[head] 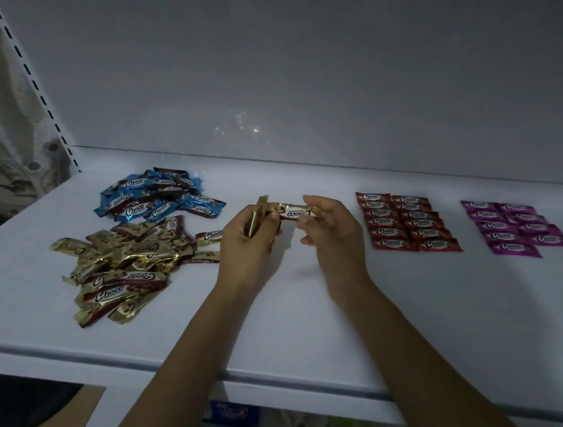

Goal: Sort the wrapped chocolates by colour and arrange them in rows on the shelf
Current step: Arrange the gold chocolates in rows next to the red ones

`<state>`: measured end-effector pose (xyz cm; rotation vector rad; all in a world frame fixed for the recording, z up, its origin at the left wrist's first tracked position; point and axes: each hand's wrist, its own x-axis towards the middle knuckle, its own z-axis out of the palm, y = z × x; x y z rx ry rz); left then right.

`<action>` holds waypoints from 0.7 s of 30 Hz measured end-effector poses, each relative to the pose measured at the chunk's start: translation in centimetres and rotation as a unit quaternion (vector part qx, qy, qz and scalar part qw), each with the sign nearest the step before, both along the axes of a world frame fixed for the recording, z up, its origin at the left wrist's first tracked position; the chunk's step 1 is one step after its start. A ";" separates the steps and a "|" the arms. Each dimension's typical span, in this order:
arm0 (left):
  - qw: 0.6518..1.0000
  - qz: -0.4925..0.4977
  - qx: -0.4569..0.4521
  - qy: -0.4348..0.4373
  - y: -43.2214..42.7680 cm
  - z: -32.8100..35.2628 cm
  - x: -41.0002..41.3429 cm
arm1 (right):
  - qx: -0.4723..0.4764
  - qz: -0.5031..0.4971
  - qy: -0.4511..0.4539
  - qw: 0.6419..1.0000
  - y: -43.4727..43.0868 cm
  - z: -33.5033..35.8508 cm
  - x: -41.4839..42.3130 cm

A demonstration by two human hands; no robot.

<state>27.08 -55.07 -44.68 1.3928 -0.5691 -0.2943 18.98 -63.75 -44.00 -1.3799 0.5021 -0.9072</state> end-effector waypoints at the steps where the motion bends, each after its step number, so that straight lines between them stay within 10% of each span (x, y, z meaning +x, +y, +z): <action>1: 1.000 0.000 -0.003 0.006 0.0 0.0 0.1 | 0.011 0.000 -0.013 1.000 -0.1 0.0 0.0; 8: 1.000 -0.011 -0.003 0.022 0.1 0.1 0.1 | 0.076 -0.018 -0.039 0.996 -0.5 0.1 -0.2; 14: 0.999 -0.045 0.002 0.003 0.2 0.3 -0.2 | -0.145 -0.026 0.070 0.987 -0.6 -0.2 0.1; 21: 0.999 -0.024 -0.005 0.026 0.3 0.4 -0.2 | -0.087 -0.020 0.034 0.995 -1.2 -0.2 -0.3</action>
